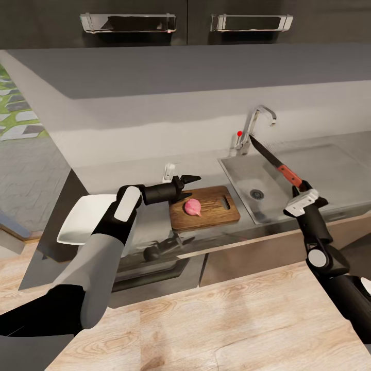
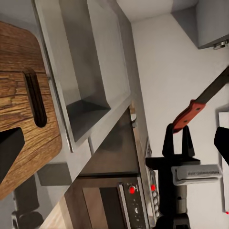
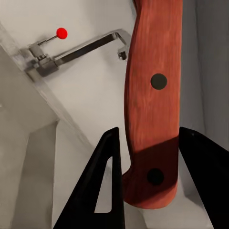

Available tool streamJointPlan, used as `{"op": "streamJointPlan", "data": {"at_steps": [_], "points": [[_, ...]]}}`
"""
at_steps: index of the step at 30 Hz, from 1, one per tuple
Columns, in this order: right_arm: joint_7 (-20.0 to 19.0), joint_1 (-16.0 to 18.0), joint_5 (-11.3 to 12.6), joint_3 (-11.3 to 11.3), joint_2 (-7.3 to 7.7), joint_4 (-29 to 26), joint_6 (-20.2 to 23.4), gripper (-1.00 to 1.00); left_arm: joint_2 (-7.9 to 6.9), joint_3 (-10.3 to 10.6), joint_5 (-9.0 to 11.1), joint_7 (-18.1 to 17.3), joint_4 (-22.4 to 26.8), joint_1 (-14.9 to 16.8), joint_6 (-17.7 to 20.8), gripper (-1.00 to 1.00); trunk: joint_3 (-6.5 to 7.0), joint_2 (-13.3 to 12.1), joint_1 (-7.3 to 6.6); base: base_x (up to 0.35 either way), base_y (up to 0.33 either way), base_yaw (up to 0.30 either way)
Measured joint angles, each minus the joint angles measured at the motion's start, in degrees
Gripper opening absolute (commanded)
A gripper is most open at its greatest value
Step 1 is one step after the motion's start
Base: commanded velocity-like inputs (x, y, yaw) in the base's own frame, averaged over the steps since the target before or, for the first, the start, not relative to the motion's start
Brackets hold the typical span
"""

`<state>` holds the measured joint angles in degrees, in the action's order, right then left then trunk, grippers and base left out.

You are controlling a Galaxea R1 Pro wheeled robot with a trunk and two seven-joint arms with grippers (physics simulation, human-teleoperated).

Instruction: In the kitchen, take the Vidalia onion out of the sink, dice it on the chopping board with the paring knife, put the diced onion into the bowl on the countertop, then place both the paring knife and the chopping board into the sink.

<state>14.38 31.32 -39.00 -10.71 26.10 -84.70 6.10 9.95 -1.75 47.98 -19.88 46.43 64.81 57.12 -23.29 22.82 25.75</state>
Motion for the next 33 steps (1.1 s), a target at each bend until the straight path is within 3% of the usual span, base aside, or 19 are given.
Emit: {"op": "streamJointPlan", "data": {"at_steps": [13,24,33], "points": [[-3.0,-0.1,-2.1,-1.3,0.01,0.0,-0.1,-1.0,0.0,0.0,0.0,0.0,0.0,0.0,0.0,1.0,0.0,0.0,0.0,0.0,0.0,0.0],[-3.3,-0.1,-8.9,-1.4,0.01,0.0,0.1,-1.0,0.0,0.0,0.0,0.0,0.0,0.0,0.0,1.0,0.0,0.0,0.0,0.0,0.0,0.0],[-3.5,-0.2,-11.3,-1.7,0.01,0.1,0.2,-1.0,0.0,0.0,0.0,0.0,0.0,0.0,0.0,1.0,0.0,0.0,0.0,0.0,0.0,0.0]]}}
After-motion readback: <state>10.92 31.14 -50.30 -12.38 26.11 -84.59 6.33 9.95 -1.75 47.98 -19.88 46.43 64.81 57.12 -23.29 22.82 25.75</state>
